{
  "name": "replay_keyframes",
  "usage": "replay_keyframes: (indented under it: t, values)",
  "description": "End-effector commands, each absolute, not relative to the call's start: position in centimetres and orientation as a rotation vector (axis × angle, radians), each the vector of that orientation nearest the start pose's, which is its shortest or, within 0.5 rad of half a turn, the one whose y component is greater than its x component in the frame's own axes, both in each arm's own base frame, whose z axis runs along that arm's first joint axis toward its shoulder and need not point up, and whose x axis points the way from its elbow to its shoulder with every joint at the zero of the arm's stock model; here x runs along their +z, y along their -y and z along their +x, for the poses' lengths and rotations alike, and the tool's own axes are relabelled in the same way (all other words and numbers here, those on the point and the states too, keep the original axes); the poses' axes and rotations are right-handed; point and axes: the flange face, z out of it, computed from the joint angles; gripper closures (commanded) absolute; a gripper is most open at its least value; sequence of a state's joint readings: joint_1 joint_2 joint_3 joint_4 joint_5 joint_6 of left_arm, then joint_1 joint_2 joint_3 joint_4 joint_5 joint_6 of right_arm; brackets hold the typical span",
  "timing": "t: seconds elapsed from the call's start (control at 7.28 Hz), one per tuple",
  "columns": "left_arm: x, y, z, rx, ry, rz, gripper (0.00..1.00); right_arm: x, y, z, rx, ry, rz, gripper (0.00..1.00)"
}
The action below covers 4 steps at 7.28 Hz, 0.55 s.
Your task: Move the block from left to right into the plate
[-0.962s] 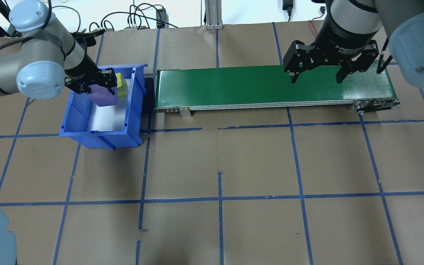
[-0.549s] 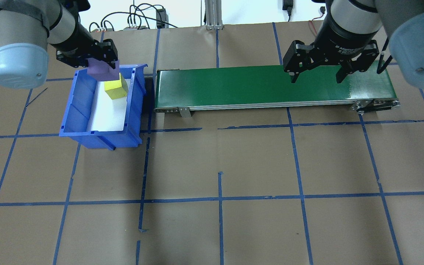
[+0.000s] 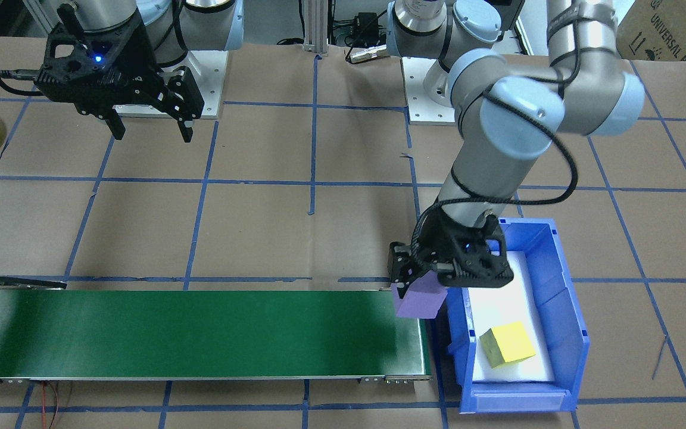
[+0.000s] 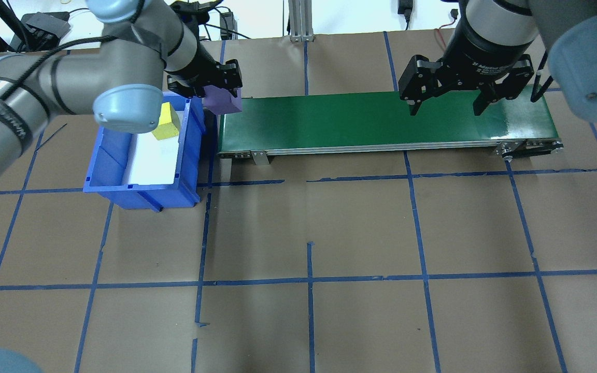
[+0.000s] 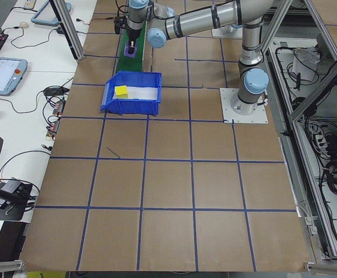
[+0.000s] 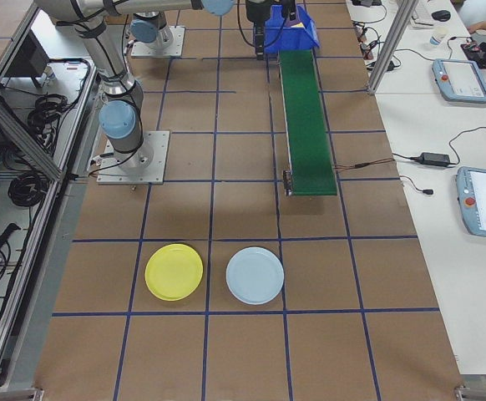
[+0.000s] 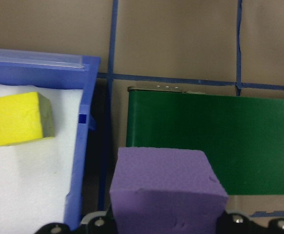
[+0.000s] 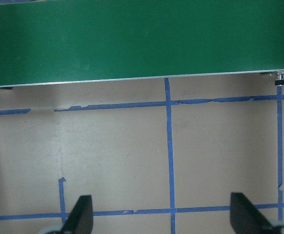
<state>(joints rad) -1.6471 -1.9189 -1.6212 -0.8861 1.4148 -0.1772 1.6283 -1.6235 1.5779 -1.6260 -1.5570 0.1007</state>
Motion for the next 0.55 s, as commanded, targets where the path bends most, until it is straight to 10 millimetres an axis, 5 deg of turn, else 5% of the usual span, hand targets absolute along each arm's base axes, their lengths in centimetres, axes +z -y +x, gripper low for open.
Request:
replay_keyframes:
  t: [0.0,0.14,0.27,0.41]
  values:
    - [30.5,62.8,-21.1,-0.413,-3.321,-0.154,0.77,51.6,47.0,16.2,-0.156,-3.115,0.066,0.00]
    - [30.1,62.8,-21.0,-0.393,-3.311,-0.148,0.59,51.6,47.0,16.2,-0.156,-3.115,0.066,0.00]
    - [28.8,62.8,-20.9,-0.347,-3.307,-0.163,0.01,51.6,47.0,16.2,-0.156,-3.115,0.066,0.00]
    - [29.6,63.2,-20.8,-0.376,-3.300,-0.159,0.00,51.5,47.0,16.2,-0.153,-3.116,0.066,0.00]
